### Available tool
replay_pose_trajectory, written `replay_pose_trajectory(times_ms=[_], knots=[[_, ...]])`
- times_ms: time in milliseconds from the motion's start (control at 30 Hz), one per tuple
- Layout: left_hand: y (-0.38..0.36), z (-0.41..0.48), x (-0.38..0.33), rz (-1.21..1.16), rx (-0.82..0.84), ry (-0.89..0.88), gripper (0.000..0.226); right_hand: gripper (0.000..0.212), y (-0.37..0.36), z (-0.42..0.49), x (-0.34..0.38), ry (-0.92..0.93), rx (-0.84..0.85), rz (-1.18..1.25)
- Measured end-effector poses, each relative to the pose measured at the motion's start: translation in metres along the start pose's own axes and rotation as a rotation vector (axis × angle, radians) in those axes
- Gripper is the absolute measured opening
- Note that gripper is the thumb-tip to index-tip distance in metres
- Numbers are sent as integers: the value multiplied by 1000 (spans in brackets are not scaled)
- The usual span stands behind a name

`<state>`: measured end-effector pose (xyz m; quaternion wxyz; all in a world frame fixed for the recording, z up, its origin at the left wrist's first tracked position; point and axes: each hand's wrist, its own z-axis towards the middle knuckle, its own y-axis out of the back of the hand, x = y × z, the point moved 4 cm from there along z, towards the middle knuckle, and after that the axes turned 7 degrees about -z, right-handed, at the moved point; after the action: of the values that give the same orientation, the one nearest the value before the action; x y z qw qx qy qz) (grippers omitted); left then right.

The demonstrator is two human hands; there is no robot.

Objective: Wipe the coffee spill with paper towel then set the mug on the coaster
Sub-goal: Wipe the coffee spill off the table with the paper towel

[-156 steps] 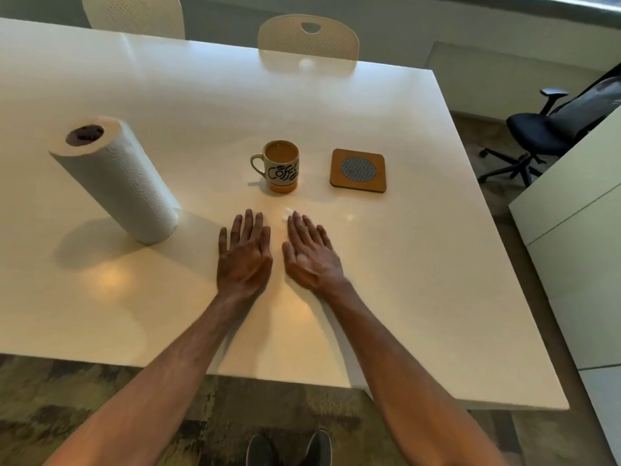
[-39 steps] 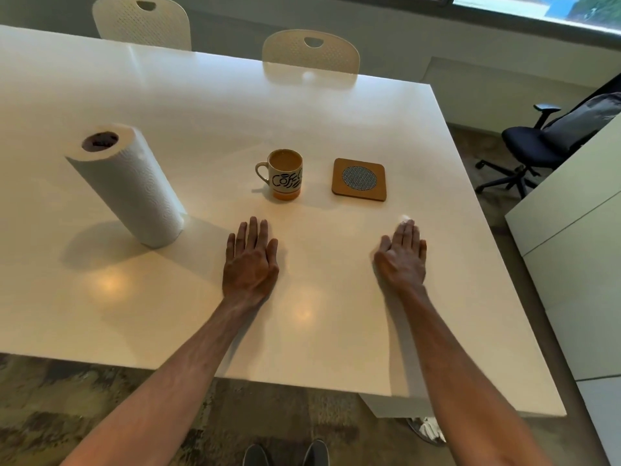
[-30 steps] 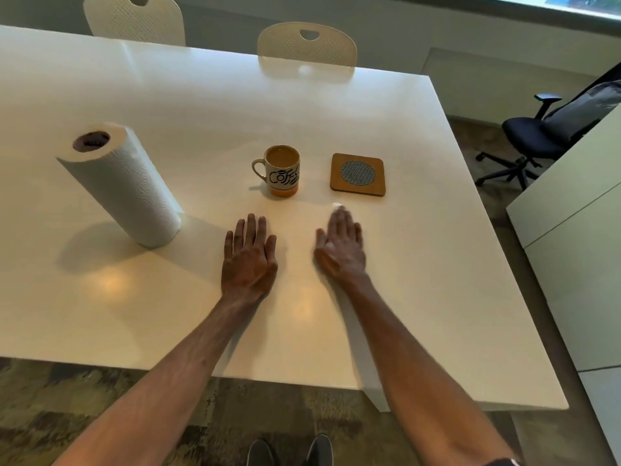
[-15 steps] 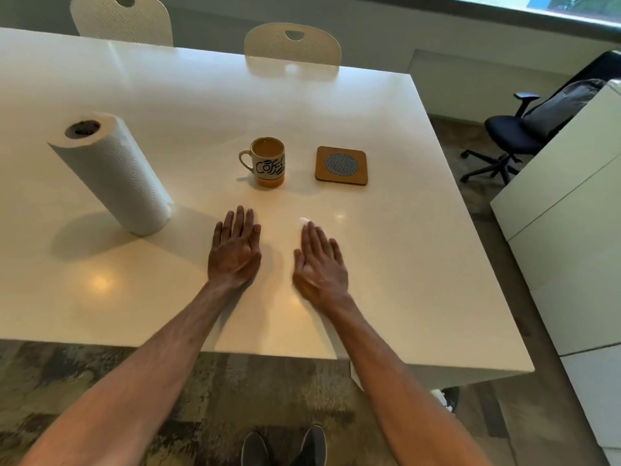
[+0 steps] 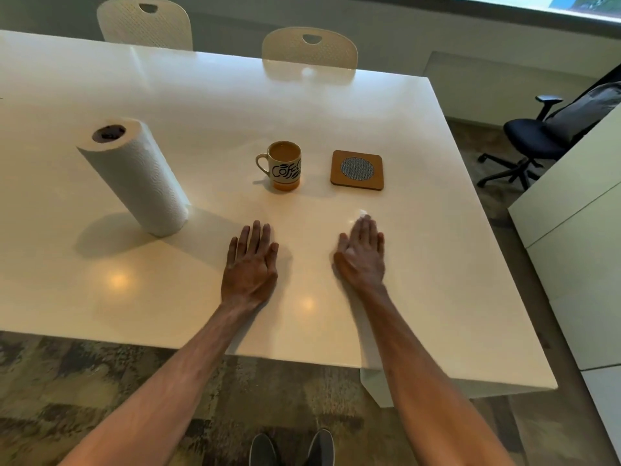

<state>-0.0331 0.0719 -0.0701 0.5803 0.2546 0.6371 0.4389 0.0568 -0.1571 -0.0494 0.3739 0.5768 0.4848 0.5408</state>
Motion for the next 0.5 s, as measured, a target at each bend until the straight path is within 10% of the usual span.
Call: replay_pose_trajectory(times_ms=[500], knots=[[4, -4, -4, 44, 9, -28, 62, 68, -44, -100, 49, 487, 60, -60]])
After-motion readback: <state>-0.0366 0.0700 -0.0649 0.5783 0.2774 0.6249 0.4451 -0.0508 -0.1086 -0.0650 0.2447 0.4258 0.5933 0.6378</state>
